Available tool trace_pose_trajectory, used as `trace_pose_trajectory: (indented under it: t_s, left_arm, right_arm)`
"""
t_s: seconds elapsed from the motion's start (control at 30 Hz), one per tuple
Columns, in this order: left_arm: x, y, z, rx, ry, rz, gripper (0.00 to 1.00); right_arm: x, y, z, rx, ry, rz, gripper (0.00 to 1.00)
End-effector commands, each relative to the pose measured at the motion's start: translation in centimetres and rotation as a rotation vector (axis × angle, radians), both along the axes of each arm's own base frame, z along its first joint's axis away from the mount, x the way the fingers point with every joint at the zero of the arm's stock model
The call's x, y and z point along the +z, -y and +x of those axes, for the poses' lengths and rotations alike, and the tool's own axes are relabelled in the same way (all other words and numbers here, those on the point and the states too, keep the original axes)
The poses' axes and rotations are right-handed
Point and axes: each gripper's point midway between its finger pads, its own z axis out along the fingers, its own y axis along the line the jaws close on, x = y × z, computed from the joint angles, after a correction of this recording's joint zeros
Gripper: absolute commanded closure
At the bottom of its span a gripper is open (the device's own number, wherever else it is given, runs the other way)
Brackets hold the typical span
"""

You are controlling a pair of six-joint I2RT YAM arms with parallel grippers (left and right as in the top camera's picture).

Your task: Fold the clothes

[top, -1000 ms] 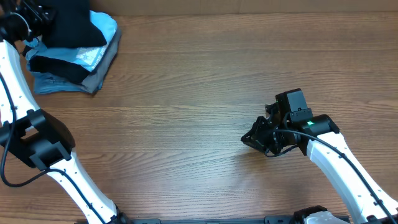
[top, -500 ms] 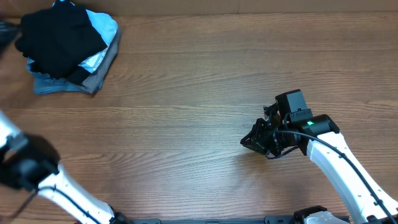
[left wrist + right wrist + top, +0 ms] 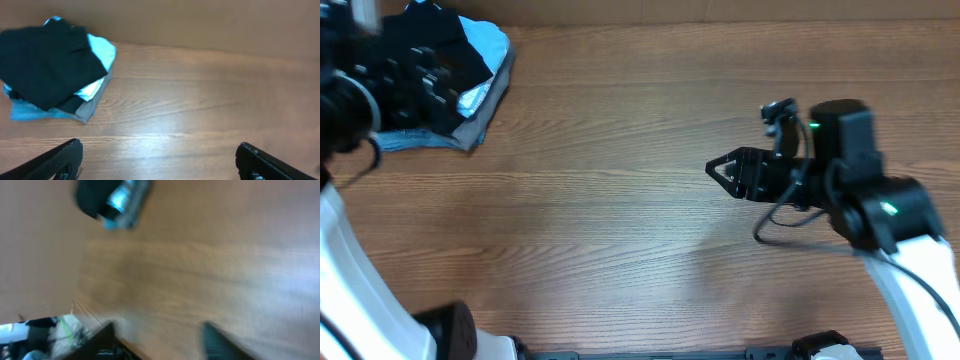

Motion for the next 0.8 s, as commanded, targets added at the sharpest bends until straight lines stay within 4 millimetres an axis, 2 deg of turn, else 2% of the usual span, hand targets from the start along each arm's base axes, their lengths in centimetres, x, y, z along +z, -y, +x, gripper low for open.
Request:
trace_pose_trajectory:
  t_s: [0.0, 0.03, 0.17, 0.27, 0.4, 0.6, 0.77]
  left_arm:
    - [2.1, 2.4, -3.9, -0.038, 0.083, 0.146, 0.00]
    - [2.9, 3.3, -5.2, -0.050, 0.112, 0.145, 0.00]
    - [4.5, 5.7, -9.7, -0.128, 0.194, 0.132, 0.00]
    - [4.3, 5.8, -13.4, -0.146, 0.221, 0.122, 0.00]
    - [3.2, 5.2, -16.8, -0.145, 0.233, 0.122, 0.00]
    - [3.4, 4.9, -18.9, -0.142, 0.273, 0.120, 0.00]
    - [3.4, 4.9, -19.1, -0.142, 0.280, 0.120, 0.00]
  right_arm:
    - [6.2, 0.8, -1.6, 0.033, 0.254, -0.012, 0.00]
    - [7.3, 0.9, -2.1, 0.029, 0.289, -0.005, 0.00]
    - [9.4, 1.4, -3.7, 0.025, 0.369, 0.012, 0.00]
    - [10.1, 1.6, -4.6, 0.024, 0.395, 0.019, 0.00]
    - [10.0, 1.6, -4.5, 0.024, 0.391, 0.018, 0.00]
    - [9.2, 1.4, -3.9, 0.026, 0.359, 0.011, 0.00]
    - [8.6, 1.2, -2.9, 0.022, 0.328, 0.011, 0.00]
